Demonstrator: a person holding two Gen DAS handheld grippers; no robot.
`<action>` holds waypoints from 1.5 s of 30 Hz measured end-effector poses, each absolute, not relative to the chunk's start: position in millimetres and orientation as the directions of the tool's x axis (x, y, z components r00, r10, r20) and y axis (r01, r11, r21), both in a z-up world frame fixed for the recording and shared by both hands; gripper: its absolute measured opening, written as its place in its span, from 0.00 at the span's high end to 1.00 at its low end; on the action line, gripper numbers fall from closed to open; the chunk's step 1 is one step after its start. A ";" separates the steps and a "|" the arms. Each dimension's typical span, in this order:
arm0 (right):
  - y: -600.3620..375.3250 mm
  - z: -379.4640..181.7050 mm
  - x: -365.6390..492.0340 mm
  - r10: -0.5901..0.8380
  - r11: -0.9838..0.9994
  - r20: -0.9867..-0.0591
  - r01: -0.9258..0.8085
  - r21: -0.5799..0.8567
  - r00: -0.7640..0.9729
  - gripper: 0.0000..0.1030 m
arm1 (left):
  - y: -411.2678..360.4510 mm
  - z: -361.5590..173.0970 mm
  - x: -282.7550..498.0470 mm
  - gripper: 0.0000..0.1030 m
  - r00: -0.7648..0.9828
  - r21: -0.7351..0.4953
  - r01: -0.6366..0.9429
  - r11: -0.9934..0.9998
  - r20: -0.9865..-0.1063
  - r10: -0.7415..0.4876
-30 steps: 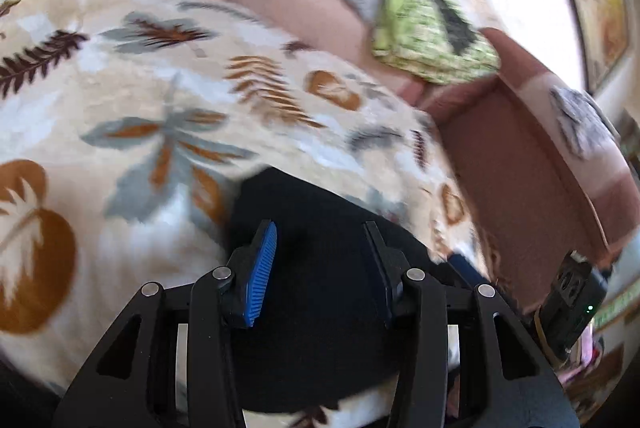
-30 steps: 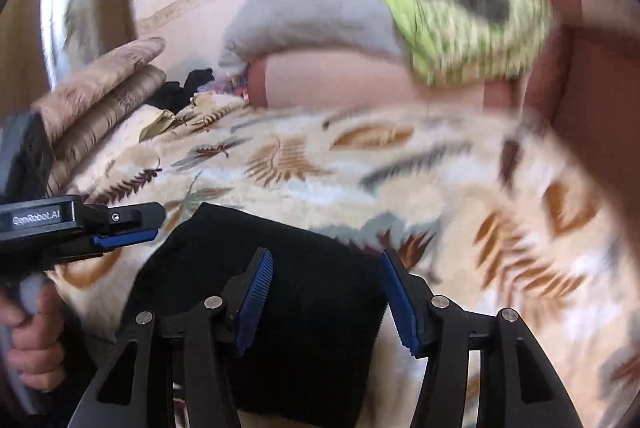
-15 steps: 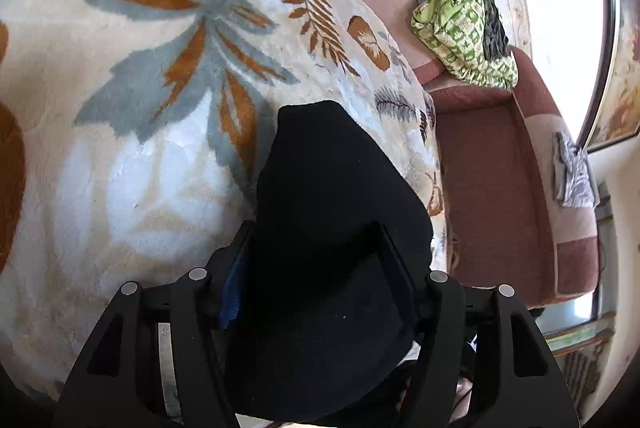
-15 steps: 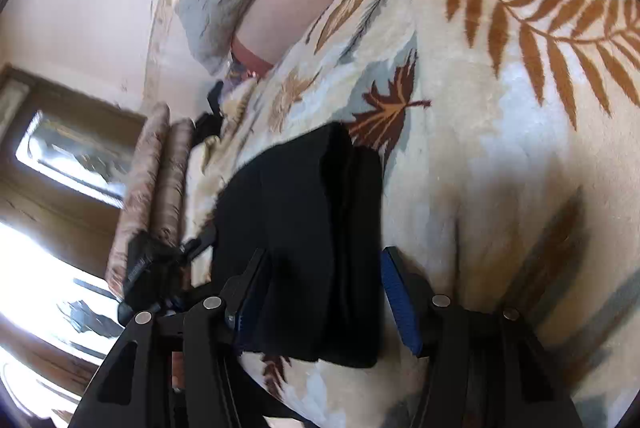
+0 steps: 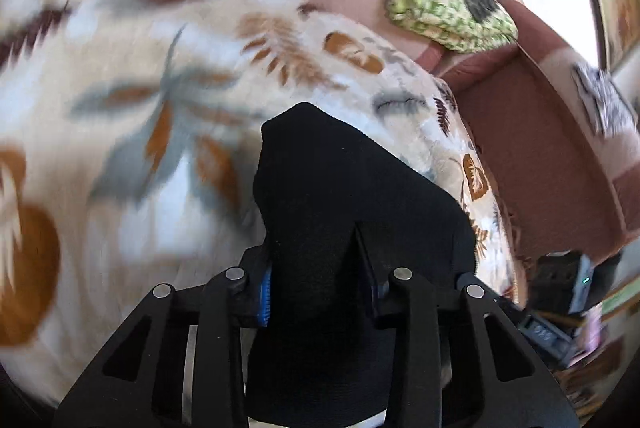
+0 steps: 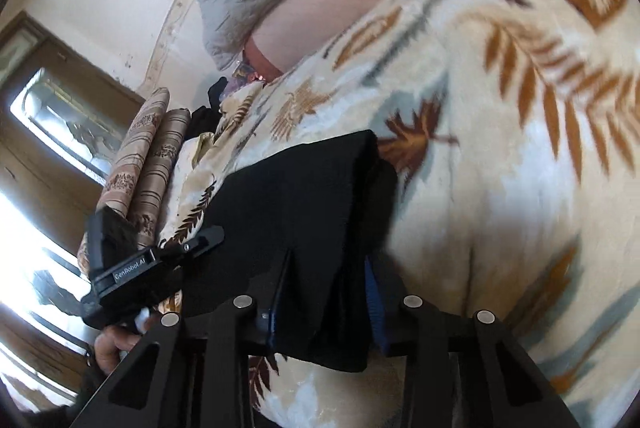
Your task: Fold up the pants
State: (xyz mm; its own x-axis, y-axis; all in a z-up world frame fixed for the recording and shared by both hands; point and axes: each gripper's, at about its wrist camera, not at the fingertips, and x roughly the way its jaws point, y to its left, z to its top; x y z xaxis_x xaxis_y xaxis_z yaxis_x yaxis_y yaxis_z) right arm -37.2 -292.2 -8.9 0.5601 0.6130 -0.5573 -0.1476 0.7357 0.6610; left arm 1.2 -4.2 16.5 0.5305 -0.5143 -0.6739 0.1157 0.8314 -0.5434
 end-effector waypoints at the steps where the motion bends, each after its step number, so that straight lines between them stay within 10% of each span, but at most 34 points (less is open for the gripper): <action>1: -295.1 -4.7 -33.0 0.611 0.736 -0.552 -0.150 0.660 0.568 0.68 | -7.6 20.7 8.3 0.68 0.533 -0.542 0.127 0.831 -0.669 -0.518; 11: -334.0 14.0 63.7 0.614 0.738 -0.574 -0.136 0.661 0.542 0.68 | -37.5 8.4 90.7 0.66 0.506 -0.548 0.149 0.823 -0.673 -0.539; 18: -373.4 -11.7 66.9 0.575 0.663 -0.554 0.055 0.747 0.602 0.65 | -43.7 -12.3 96.1 0.44 0.499 -0.512 0.106 0.852 -0.714 -0.491; 23: -352.0 60.7 40.9 0.398 0.865 -0.452 -0.164 0.473 0.798 0.65 | -38.7 18.2 82.8 0.44 0.641 -0.425 0.086 0.901 -0.669 -0.377; 28: -278.9 64.1 35.9 0.342 0.938 -0.539 -0.314 0.146 0.770 0.65 | -51.5 49.3 63.0 0.44 0.748 -0.392 0.258 0.883 -0.498 -0.439; 34: -246.9 10.6 26.4 0.178 0.923 -0.728 -0.369 -0.109 0.662 0.62 | -73.0 0.0 99.4 0.44 0.586 -0.417 0.250 0.874 -0.653 -0.479; 38: -264.8 28.8 30.9 0.250 0.943 -0.692 -0.332 0.016 0.677 0.62 | -57.1 34.1 99.1 0.44 0.606 -0.537 0.292 0.792 -0.536 -0.587; 41: -272.0 63.0 30.8 0.290 0.950 -0.492 -0.310 0.044 0.821 0.62 | -49.9 56.2 114.1 0.39 0.663 -0.536 0.311 0.785 -0.469 -0.584; 43: -270.1 65.8 48.7 0.288 0.950 -0.459 -0.310 0.028 0.840 0.62 | -50.3 28.8 140.7 0.39 0.583 -0.596 0.229 0.770 -0.549 -0.599; 45: -263.1 31.4 88.0 0.278 0.951 -0.625 -0.299 0.073 0.730 0.61 | -51.8 -21.1 158.6 0.41 0.450 -0.614 0.107 0.782 -0.671 -0.589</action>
State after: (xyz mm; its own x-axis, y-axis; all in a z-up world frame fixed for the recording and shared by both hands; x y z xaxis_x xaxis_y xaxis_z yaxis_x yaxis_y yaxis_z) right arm 88.0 -263.1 31.4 0.7297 0.2777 -0.6248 -0.2992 0.9514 0.0734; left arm 158.6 -51.8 -21.1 0.4503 -0.5885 -0.6714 0.1069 0.7821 -0.6139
